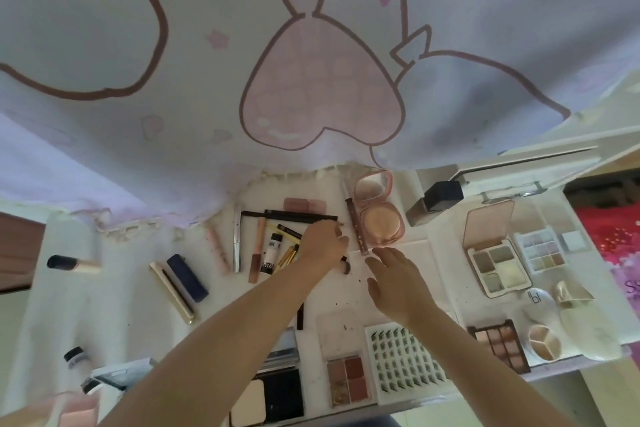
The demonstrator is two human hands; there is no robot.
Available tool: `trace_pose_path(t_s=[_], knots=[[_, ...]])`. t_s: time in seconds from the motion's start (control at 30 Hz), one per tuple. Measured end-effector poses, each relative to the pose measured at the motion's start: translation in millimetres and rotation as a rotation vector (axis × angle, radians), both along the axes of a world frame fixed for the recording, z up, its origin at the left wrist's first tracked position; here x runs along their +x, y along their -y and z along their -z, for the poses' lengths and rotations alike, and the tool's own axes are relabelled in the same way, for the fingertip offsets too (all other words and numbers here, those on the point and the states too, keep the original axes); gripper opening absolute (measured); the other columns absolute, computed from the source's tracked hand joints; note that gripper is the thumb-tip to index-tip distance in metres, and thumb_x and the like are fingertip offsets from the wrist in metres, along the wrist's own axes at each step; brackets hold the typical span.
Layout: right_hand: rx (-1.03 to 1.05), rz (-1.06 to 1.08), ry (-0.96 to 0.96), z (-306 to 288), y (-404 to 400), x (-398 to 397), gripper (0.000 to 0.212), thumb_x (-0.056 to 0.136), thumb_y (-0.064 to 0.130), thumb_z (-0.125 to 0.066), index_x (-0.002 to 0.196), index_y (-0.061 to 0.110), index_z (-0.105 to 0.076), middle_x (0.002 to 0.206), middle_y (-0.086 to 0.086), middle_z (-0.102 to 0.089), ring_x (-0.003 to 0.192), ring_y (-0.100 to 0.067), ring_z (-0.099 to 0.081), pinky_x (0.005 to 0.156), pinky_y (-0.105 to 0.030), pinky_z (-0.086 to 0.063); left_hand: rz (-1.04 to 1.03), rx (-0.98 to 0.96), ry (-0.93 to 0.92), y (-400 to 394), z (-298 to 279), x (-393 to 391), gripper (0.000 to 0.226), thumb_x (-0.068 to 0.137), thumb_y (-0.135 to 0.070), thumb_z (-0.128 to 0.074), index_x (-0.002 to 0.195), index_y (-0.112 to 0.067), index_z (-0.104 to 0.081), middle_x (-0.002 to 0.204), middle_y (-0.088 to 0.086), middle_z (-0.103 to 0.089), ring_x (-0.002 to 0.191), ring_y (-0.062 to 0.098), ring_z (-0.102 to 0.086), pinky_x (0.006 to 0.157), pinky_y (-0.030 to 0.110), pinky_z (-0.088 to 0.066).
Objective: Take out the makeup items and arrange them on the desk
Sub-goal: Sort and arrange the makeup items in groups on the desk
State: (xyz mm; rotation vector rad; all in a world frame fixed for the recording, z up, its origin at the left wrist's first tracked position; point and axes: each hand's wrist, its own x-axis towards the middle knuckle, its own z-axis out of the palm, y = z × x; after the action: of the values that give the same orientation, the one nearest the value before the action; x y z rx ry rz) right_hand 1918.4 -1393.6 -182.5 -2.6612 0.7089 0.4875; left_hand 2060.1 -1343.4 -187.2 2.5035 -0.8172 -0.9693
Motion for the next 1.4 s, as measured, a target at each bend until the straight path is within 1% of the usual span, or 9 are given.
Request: trace_pose_path(t_s=[0.27,0.37,0.47,0.7,0.8,0.9,1.03,1.17,1.4], knots=[[-0.064,0.032,-0.025,-6.6,-4.7,11.6,0.034,0.093,0.027,-0.035,0.120,0.013,-0.050,0.121,-0.002,-0.052,0.114,-0.021,-0.044,0.093,-0.030,-0.037,0.101,-0.060,0.106,-36.8,-15.7,4.8,0.024,0.092,-0.021,-0.044,0.104,-0.008,-0.060,0.107,0.010,-0.062,0.099,0.023,-0.056,0.080,0.030,-0.043],[-0.080,-0.034,0.054,-11.1,-12.8,20.2,0.030,0.093,0.025,-0.036,0.112,0.014,-0.056,0.113,-0.002,-0.056,0.106,-0.020,-0.049,0.087,-0.028,-0.040,0.062,-0.116,0.150,-71.0,-24.3,14.9,0.021,0.093,-0.021,-0.042,0.098,-0.010,-0.060,0.097,0.009,-0.060,0.100,0.021,-0.058,0.091,0.033,-0.044],[-0.062,-0.157,0.153,-13.3,-31.2,40.9,0.031,0.092,0.024,-0.037,0.108,0.011,-0.059,0.108,-0.004,-0.059,0.100,-0.021,-0.052,0.085,-0.029,-0.042,-0.078,-0.133,0.242,-115.5,-30.8,29.6,0.023,0.092,-0.022,-0.043,0.102,-0.011,-0.061,0.105,0.008,-0.060,0.097,0.022,-0.058,0.075,0.026,-0.043],[0.037,-0.483,0.190,-16.0,-102.4,108.8,0.032,0.094,0.026,-0.033,0.113,0.012,-0.055,0.115,-0.005,-0.055,0.106,-0.018,-0.047,0.087,-0.025,-0.037,-0.368,0.113,0.381,-235.0,-43.1,73.6,0.026,0.091,-0.021,-0.047,0.110,-0.009,-0.059,0.109,0.011,-0.060,0.099,0.026,-0.058,0.078,0.027,-0.042],[0.069,-0.558,0.201,-16.8,-136.5,133.0,0.029,0.094,0.026,-0.035,0.109,0.011,-0.054,0.111,-0.007,-0.056,0.104,-0.020,-0.048,0.085,-0.027,-0.040,-0.459,0.314,0.342,-272.8,-46.9,90.4,0.031,0.091,-0.022,-0.046,0.117,-0.006,-0.048,0.117,0.014,-0.052,0.106,0.029,-0.053,0.085,0.033,-0.043],[0.098,-0.610,0.188,-15.9,-166.7,156.2,0.029,0.094,0.023,-0.035,0.113,0.009,-0.052,0.115,-0.007,-0.053,0.107,-0.021,-0.047,0.088,-0.028,-0.041,-0.513,0.442,0.240,-295.7,-45.0,104.6,0.031,0.087,-0.009,-0.047,0.116,0.000,-0.040,0.121,0.020,-0.047,0.109,0.032,-0.052,0.087,0.034,-0.044],[0.037,-0.581,0.163,-13.9,-190.0,175.7,0.029,0.092,0.021,-0.036,0.114,0.011,-0.051,0.118,-0.005,-0.049,0.108,-0.021,-0.045,0.088,-0.029,-0.044,-0.471,0.498,0.125,-304.0,-32.3,119.4,0.035,0.087,-0.006,-0.047,0.121,0.000,-0.036,0.126,0.019,-0.044,0.114,0.029,-0.050,0.092,0.032,-0.044],[0.019,-0.516,0.129,-13.4,-194.2,183.2,0.032,0.092,0.022,-0.036,0.118,0.011,-0.051,0.122,-0.005,-0.049,0.111,-0.021,-0.044,0.092,-0.029,-0.041,-0.363,0.510,0.140,-308.7,-23.5,126.8,0.034,0.092,-0.005,-0.040,0.125,-0.001,-0.035,0.128,0.015,-0.040,0.119,0.026,-0.045,0.093,0.028,-0.042],[0.176,-0.185,0.193,-35.1,-189.4,180.6,0.028,0.092,0.016,-0.041,0.112,0.010,-0.059,0.117,-0.005,-0.059,0.109,-0.019,-0.051,0.093,-0.026,-0.038,-0.426,0.112,0.003,-298.6,-35.3,140.1,0.042,0.081,-0.016,-0.065,0.110,-0.002,-0.038,0.101,0.011,-0.050,0.087,0.021,-0.052,0.070,0.025,-0.040]])
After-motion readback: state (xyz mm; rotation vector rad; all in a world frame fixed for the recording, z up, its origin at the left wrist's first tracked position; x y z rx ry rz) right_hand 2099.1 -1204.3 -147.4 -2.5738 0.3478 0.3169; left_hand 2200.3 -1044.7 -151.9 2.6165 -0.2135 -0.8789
